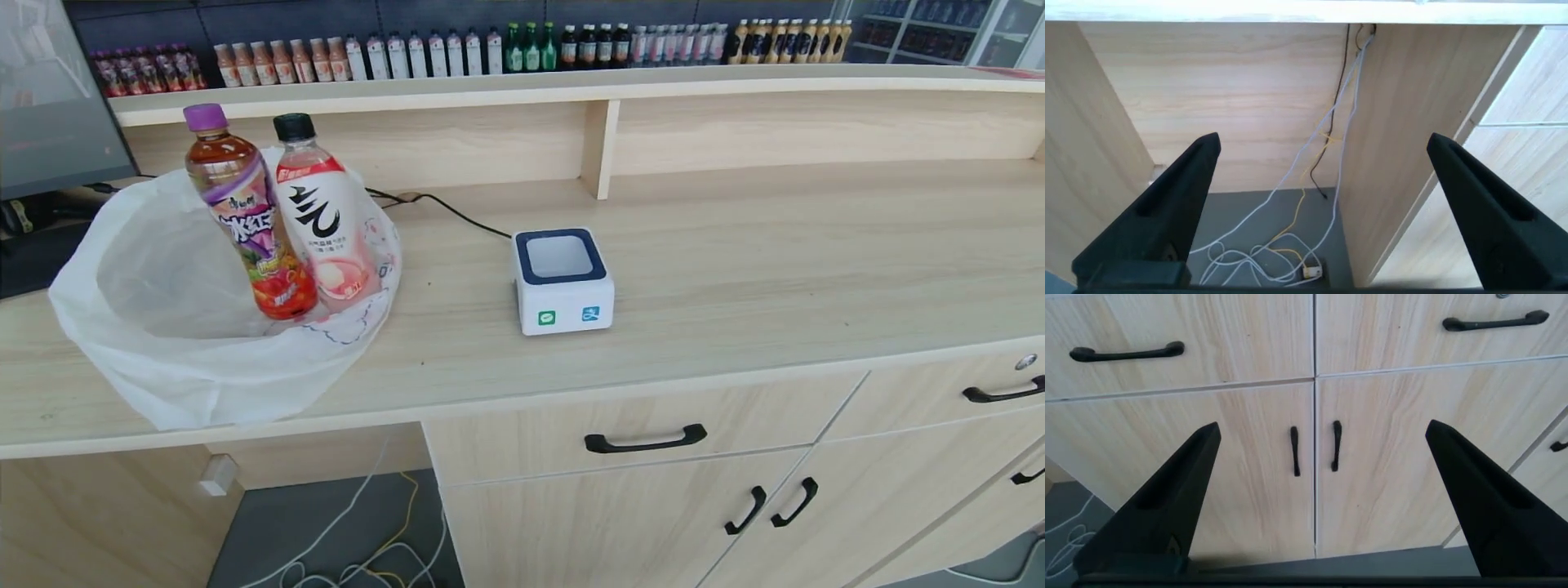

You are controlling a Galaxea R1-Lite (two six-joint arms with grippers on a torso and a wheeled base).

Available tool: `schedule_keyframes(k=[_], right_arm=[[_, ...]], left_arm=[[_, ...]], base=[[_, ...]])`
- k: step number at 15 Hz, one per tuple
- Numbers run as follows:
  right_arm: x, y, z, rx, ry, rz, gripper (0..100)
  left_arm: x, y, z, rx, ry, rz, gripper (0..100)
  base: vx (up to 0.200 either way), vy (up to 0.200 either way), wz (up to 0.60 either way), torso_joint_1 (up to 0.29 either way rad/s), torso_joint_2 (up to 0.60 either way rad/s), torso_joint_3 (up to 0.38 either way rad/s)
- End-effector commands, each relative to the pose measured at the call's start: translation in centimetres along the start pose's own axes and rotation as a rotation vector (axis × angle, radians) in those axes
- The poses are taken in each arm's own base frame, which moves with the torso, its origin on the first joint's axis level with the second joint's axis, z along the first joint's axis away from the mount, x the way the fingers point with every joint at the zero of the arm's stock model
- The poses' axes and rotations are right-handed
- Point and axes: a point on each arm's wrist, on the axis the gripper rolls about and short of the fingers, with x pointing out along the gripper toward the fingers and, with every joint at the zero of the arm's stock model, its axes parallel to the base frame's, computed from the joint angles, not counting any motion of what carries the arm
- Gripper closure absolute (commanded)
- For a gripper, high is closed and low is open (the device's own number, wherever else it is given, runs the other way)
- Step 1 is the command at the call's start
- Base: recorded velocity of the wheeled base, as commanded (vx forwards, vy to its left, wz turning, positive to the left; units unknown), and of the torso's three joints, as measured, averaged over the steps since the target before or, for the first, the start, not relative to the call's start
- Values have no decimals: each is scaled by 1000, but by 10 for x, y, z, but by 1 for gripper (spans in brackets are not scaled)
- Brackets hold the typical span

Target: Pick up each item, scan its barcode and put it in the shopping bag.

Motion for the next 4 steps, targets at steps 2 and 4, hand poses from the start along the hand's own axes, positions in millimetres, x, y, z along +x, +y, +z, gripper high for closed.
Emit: schedule_keyframes(k=[2,4], right_arm=[[0,0,0,-1,1,0,0],[0,0,0,-1,1,0,0]], left_arm=[[0,0,0,0,0,0,0],[0,0,0,0,0,0,0]], base=[[0,0,0,0,0,0],[0,0,0,0,0,0]])
